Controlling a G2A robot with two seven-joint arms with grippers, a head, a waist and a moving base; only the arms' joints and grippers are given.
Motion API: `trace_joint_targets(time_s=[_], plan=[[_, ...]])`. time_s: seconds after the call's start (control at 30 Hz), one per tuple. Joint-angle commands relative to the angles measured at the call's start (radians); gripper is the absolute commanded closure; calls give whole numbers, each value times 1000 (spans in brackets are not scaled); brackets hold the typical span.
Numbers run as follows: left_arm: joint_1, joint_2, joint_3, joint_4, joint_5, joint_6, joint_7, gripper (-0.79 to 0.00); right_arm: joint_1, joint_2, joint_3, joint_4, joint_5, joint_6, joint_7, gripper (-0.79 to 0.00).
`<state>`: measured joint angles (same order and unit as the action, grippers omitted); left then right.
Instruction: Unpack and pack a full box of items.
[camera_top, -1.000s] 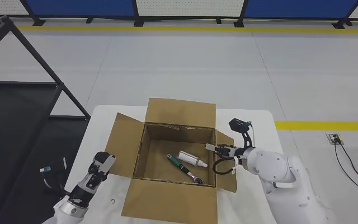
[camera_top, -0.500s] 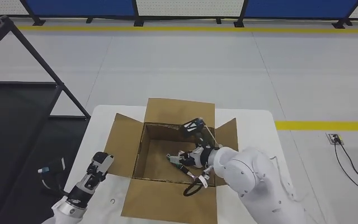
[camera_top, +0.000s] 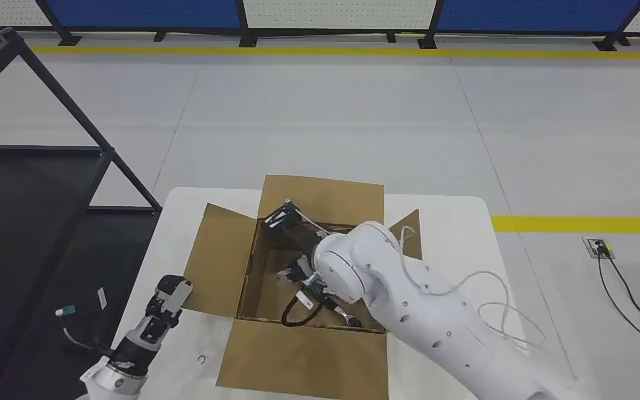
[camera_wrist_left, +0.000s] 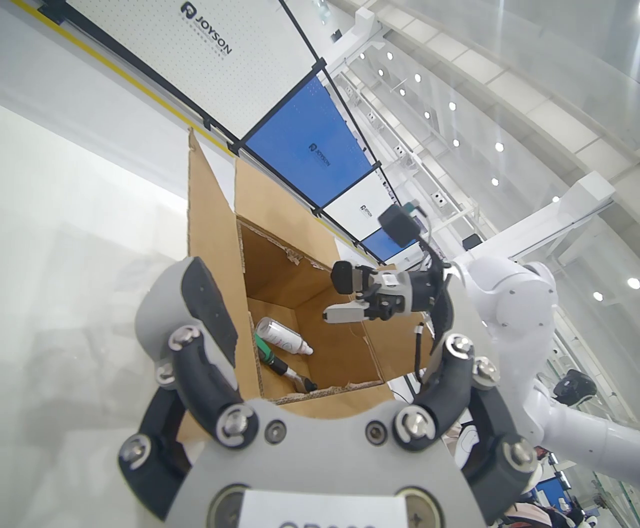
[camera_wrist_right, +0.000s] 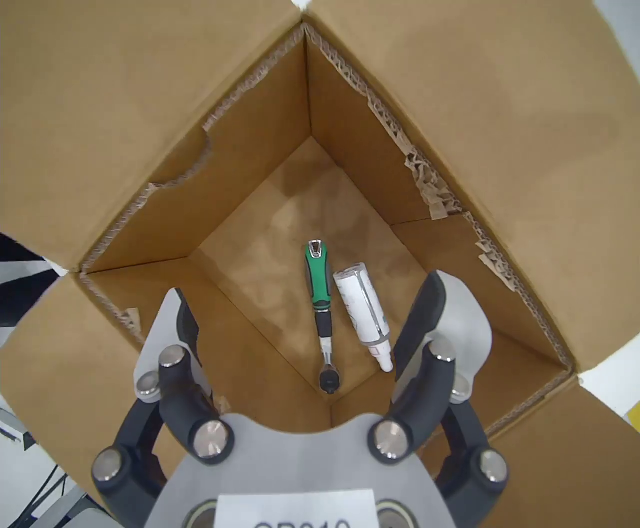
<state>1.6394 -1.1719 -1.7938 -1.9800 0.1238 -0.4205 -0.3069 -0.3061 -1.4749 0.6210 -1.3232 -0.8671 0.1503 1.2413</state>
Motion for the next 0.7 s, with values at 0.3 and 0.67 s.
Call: trace_joint_targets(time_s=[0.3,0.67], plan=[[-3,2,-4,3,-7,-1,-15,-785,107,-86,-98,366,59,-66,121,-785],[-7,2,6,5,2,6,-11,-785,103,-85,-98,365,57,-67,110,-785]])
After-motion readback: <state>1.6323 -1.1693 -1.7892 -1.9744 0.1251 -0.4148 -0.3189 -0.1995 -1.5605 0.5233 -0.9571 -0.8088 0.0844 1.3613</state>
